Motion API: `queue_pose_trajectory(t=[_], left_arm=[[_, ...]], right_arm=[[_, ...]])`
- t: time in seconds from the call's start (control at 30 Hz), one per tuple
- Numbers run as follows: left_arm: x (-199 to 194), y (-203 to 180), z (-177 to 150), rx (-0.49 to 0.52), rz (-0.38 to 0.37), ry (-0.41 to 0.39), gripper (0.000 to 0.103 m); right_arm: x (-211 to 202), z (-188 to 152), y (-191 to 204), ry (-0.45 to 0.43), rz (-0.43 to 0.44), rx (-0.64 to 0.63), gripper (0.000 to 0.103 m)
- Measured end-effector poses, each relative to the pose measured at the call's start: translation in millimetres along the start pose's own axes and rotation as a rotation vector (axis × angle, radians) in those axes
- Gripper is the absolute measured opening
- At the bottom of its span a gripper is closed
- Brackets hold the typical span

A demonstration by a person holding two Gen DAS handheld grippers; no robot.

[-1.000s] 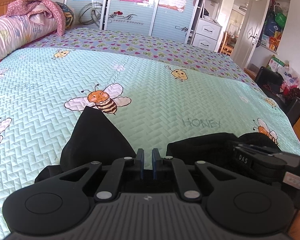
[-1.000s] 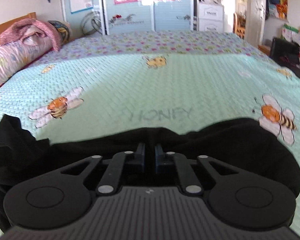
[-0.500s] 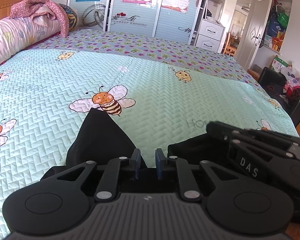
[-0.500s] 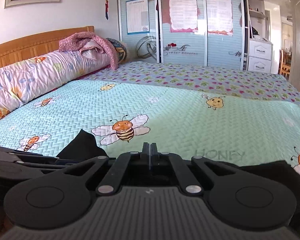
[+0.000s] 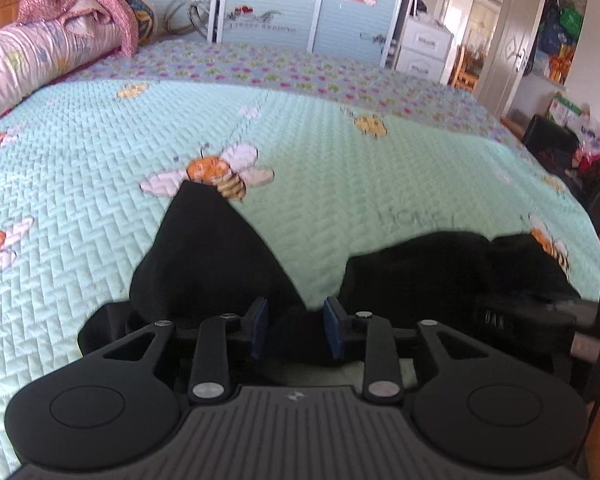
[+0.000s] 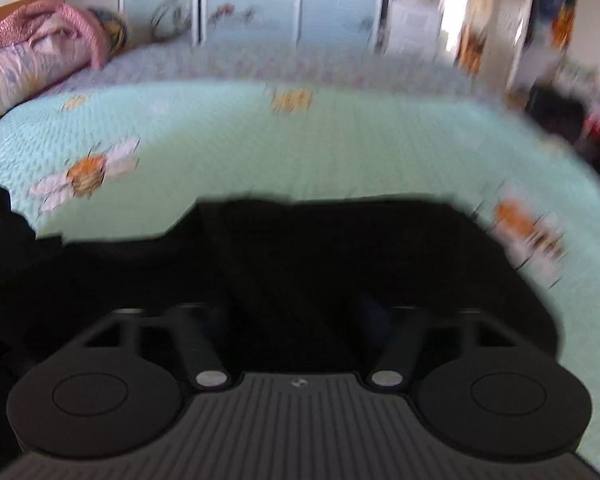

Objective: Fold clothes

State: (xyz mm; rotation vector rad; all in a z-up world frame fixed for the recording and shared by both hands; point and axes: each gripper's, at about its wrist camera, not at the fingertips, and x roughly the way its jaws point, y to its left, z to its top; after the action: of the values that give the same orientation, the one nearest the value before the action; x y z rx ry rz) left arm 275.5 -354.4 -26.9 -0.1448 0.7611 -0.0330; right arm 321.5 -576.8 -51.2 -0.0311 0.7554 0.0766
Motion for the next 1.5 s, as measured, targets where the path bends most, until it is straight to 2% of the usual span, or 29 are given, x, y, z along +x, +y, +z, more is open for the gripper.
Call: queue_pose_trajectory(t=[0.1, 0.13, 0.3, 0.37, 0.43, 0.47, 0.53, 0.57, 0.63, 0.7, 0.77, 0.8, 0.93, 0.97, 1.0, 1.03, 1.07, 1.13, 1.2, 1.23, 1.33, 1.4, 1.5], left_arm=[[0, -2, -8, 0.014, 0.001, 0.023, 0.038], [1, -2, -12, 0.01, -0.001, 0.036, 0.044], [-2, 6, -31, -0.028, 0.002, 0.085, 0.047], [-7, 10, -35, -0.045, -0.009, 0.089, 0.047], [-11, 12, -37, -0.043, -0.025, 0.094, 0.047], [-12, 10, -37, -0.032, -0.032, 0.096, 0.048], [-13, 5, -37, -0.009, -0.042, 0.1, 0.052], [-13, 2, -37, -0.003, -0.053, 0.102, 0.053], [-14, -4, -37, 0.008, -0.075, 0.104, 0.059], [-15, -10, -38, 0.02, -0.096, 0.107, 0.061], [-17, -16, -38, 0.032, -0.118, 0.109, 0.061], [-17, -19, -38, 0.038, -0.129, 0.111, 0.061], [-19, -32, -38, 0.061, -0.173, 0.116, 0.061], [-20, -35, -38, 0.067, -0.183, 0.117, 0.061], [-20, -38, -38, 0.073, -0.194, 0.118, 0.061], [-21, -41, -38, 0.079, -0.205, 0.12, 0.061], [-22, -41, -39, 0.086, -0.188, 0.116, 0.061], [-25, -34, -39, 0.068, -0.181, 0.11, 0.061], [-31, -23, -38, 0.035, -0.18, 0.102, 0.061], [-34, -18, -37, 0.024, -0.174, 0.098, 0.061], [-42, -12, -32, 0.019, -0.166, 0.078, 0.061], [-44, -13, -30, 0.029, -0.18, 0.072, 0.061], [-45, -21, -29, 0.054, -0.225, 0.077, 0.061]], right_arm=[[-17, -2, 11, -0.057, 0.072, -0.03, 0.011], [-27, -4, 17, -0.078, 0.115, -0.049, 0.009], [-78, -26, 43, -0.112, 0.385, -0.211, 0.009], [-92, -39, 45, -0.083, 0.435, -0.283, 0.009], [-99, -53, 36, -0.027, 0.422, -0.314, 0.018], [-102, -59, 26, -0.003, 0.429, -0.301, 0.022], [-115, -66, 1, -0.011, 0.459, -0.228, 0.034], [-122, -65, -13, -0.041, 0.461, -0.174, 0.039], [-134, -61, -38, -0.119, 0.421, -0.067, 0.065], [-137, -54, -60, -0.199, 0.319, 0.022, 0.075], [-123, -44, -75, -0.208, 0.229, 0.09, 0.075], [-113, -39, -81, -0.2, 0.221, 0.124, 0.075], [-61, -26, -87, -0.103, 0.266, 0.202, 0.08], [-51, -26, -85, -0.082, 0.263, 0.218, 0.079], [-46, -29, -85, -0.064, 0.251, 0.24, 0.066], [-42, -31, -84, -0.048, 0.242, 0.258, 0.039], [-46, -33, -79, -0.05, 0.244, 0.259, 0.026], [-66, -39, -68, -0.112, 0.274, 0.225, 0.016], [-101, -49, -57, -0.199, 0.384, 0.131, 0.013], [-119, -57, -50, -0.211, 0.441, 0.062, 0.013], [-157, -89, -32, -0.141, 0.526, -0.163, 0.013], [-163, -117, -32, -0.032, 0.505, -0.263, 0.013], [-171, -147, -50, 0.057, 0.477, -0.217, 0.019]])
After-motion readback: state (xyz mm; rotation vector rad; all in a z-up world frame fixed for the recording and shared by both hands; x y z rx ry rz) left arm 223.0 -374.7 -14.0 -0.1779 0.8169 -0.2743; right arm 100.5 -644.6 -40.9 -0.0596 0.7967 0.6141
